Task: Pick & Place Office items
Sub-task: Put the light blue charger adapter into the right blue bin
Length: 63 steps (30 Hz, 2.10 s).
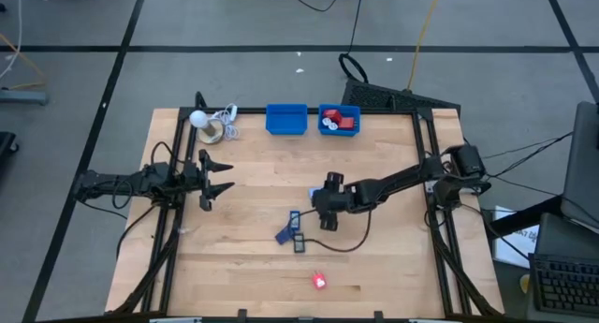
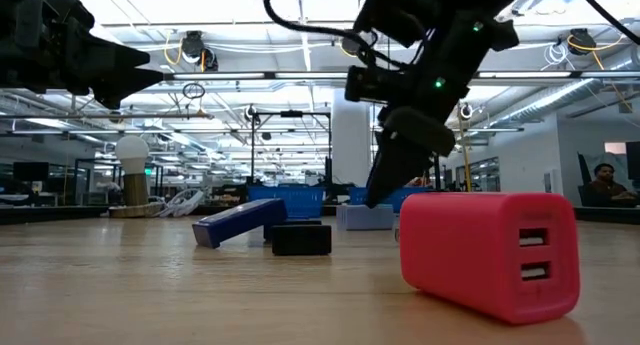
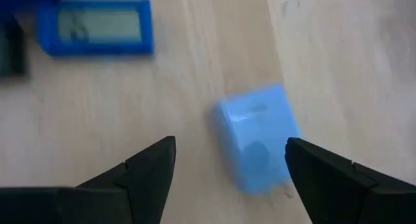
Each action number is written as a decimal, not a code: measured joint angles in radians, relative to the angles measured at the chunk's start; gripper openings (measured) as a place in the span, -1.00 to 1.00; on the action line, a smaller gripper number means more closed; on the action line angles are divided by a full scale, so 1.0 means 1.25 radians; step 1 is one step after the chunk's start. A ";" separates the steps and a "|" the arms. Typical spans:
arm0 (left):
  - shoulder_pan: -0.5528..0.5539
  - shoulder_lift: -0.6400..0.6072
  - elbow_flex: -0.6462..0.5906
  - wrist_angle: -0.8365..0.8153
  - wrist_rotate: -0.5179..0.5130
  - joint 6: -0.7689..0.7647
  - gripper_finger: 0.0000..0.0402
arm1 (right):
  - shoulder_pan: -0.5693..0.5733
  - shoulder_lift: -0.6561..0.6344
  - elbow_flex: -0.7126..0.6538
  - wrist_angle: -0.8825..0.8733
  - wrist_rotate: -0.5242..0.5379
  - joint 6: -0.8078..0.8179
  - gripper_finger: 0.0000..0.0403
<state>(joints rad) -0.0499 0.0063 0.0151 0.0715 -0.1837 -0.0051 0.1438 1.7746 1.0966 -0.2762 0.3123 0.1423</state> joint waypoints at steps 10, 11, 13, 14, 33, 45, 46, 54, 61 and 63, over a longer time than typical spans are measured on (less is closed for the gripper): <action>0.000 0.000 0.000 -0.001 0.000 0.000 0.27 | -0.107 -0.005 -0.001 0.020 -0.175 -0.137 0.37; 0.000 0.000 0.000 -0.001 0.000 0.000 0.27 | -0.115 -0.005 -0.001 0.020 -0.180 -0.140 0.37; 0.000 0.000 0.000 0.000 0.000 0.000 0.27 | -0.126 -0.004 -0.001 0.020 -0.189 -0.148 0.37; 0.000 0.000 0.000 0.000 0.000 0.000 0.27 | -0.129 -0.004 -0.002 0.021 -0.189 -0.152 0.37; 0.000 0.000 0.000 0.000 0.000 0.000 0.27 | -0.135 -0.004 -0.147 0.213 -0.273 -0.170 0.37; 0.000 0.000 0.000 0.000 0.000 0.000 0.27 | -0.135 -0.005 -0.183 0.306 -0.274 -0.220 0.37; 0.000 0.000 0.000 0.000 0.000 0.000 0.27 | -0.135 -0.005 -0.183 0.307 -0.274 -0.227 0.37; 0.000 0.000 0.000 0.000 0.000 0.000 0.27 | -0.134 -0.005 -0.183 0.308 -0.277 -0.234 0.22; 0.000 0.000 0.000 0.000 0.000 0.000 0.27 | -0.134 -0.004 -0.183 0.308 -0.278 -0.229 0.07; 0.000 0.000 0.000 0.000 0.000 0.000 0.27 | -0.134 -0.004 -0.183 0.309 -0.277 -0.229 0.06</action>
<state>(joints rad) -0.0499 0.0063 0.0151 0.0711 -0.1833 -0.0056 -0.0242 1.7695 0.8677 0.1097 -0.0339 -0.1436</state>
